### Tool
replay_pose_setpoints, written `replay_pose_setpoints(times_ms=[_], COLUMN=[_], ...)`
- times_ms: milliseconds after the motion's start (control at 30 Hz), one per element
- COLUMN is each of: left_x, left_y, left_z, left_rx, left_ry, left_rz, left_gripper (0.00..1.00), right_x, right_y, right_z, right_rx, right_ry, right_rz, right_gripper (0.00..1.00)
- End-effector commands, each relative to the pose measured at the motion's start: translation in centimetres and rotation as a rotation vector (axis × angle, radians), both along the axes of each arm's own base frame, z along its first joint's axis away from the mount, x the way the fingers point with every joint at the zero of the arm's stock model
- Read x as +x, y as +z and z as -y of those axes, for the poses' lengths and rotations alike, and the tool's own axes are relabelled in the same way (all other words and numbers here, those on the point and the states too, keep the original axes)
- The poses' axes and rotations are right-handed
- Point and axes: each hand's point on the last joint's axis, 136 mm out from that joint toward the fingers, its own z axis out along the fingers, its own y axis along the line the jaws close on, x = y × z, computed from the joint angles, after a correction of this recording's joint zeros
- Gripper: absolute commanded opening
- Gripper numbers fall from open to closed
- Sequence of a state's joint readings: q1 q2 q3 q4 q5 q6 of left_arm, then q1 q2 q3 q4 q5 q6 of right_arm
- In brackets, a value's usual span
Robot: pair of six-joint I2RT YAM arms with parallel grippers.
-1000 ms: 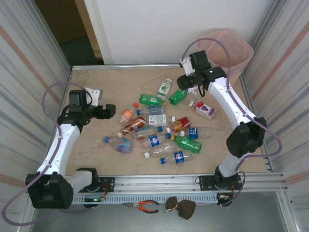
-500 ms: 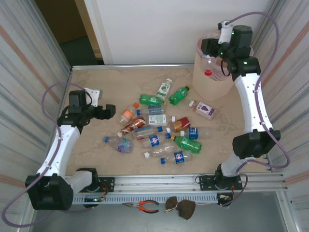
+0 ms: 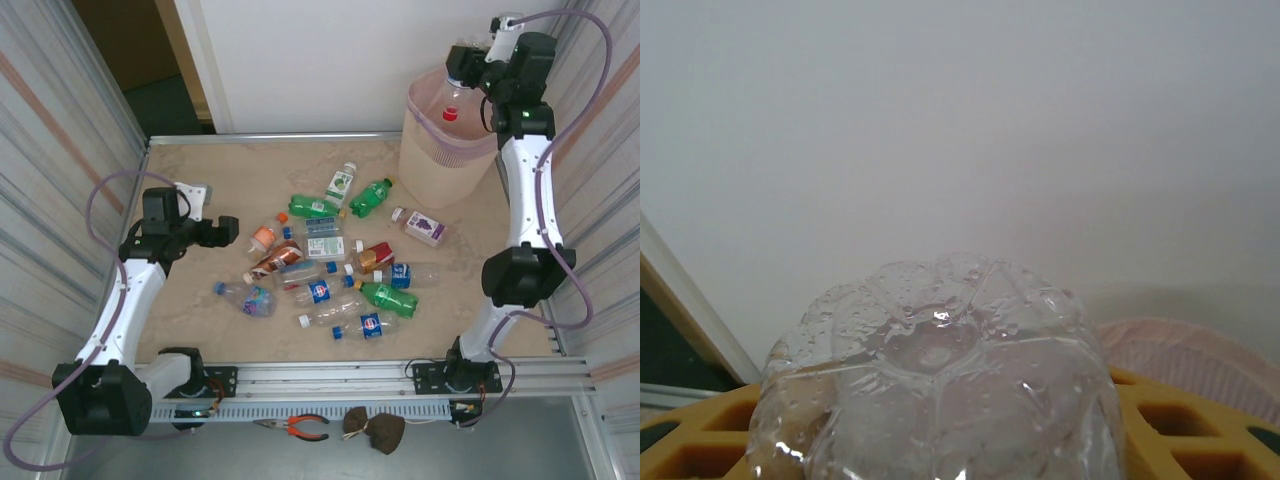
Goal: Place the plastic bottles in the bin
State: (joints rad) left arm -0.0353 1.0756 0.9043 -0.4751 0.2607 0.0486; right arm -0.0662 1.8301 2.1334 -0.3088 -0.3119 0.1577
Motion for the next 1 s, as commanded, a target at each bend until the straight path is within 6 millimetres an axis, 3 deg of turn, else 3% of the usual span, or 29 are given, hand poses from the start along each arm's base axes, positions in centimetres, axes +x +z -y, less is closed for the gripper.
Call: replay_pose_setpoints(times_ms=[0, 200, 533, 767, 967], left_x=[-0.4, -0.6, -0.6, -1.0, -1.2], left_y=[0.3, -0.2, -1.1, -1.8, -1.9], left_z=[0.1, 0.4, 1.4, 2.4, 1.8], left_rx=[0.016, 0.029, 0.051, 0.118, 0.178], left_ry=[-0.006, -0.013, -0.045, -0.082, -0.065], left_rz=[0.013, -0.001, -0.031, -0.053, -0.058], left_gripper=[0.99, 0.99, 0.99, 0.99, 0.99], right_x=[1.3, 3.8, 5.9, 6.4, 5.0], right_y=[-0.2, -4.1, -13.0, -19.6, -25.4], right_z=[0.0, -0.3, -0.6, 0.1, 0.3], right_rx=[-0.06, -0.139, -0.203, -0.228, -0.236], right_ry=[0.026, 0.059, 0.118, 0.112, 0.116], right_rz=[0.011, -0.102, -0.343, -0.513, -0.709], right_gripper=[0.52, 0.51, 0.51, 0.52, 0.51])
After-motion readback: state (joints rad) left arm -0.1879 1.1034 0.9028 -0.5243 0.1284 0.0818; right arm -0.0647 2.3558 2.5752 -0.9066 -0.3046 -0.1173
